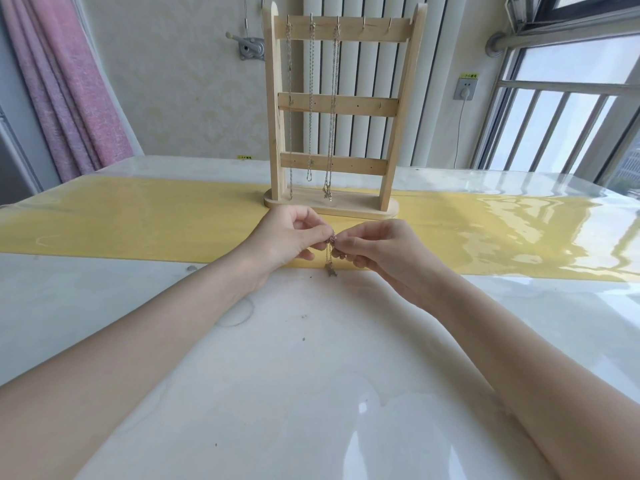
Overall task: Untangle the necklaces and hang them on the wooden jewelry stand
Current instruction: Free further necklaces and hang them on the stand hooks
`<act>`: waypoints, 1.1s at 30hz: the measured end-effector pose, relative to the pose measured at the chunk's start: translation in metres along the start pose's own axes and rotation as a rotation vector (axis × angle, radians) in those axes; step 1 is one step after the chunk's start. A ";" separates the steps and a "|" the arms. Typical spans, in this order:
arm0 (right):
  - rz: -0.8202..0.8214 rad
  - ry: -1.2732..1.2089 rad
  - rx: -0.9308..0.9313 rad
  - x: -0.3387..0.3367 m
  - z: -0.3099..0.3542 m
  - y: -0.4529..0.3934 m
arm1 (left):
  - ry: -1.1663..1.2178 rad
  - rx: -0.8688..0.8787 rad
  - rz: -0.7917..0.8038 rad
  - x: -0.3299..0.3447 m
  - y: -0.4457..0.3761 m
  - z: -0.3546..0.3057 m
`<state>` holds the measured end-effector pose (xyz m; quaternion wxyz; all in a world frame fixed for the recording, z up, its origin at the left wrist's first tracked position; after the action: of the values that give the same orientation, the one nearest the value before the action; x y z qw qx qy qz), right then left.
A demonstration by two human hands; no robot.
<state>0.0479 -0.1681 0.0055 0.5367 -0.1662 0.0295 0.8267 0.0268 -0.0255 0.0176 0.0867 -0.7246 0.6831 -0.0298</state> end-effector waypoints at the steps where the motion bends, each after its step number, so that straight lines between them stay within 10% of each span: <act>1: -0.001 0.004 -0.001 0.000 0.000 0.000 | -0.005 0.011 0.005 0.001 0.000 0.000; 10: 0.079 -0.008 0.063 0.006 0.001 0.002 | -0.224 0.182 0.034 0.009 0.000 -0.001; 18: 0.045 -0.168 0.142 -0.001 0.000 0.000 | 0.187 0.019 0.274 0.011 0.003 -0.001; 33: 0.125 -0.075 0.067 0.005 -0.001 0.002 | 0.346 0.041 0.050 0.004 0.002 -0.005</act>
<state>0.0451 -0.1649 0.0031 0.4898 -0.1148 0.0474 0.8629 0.0244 -0.0298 0.0214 -0.0166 -0.6894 0.7049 -0.1659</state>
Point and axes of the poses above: each hand's wrist, its own y-axis away from the middle knuckle, its own x-axis out of the palm, z = x × y, the point moved 4 cm from there along -y, towards the middle knuckle, and after that the axes turned 11 degrees about y, right-handed, at the moved point
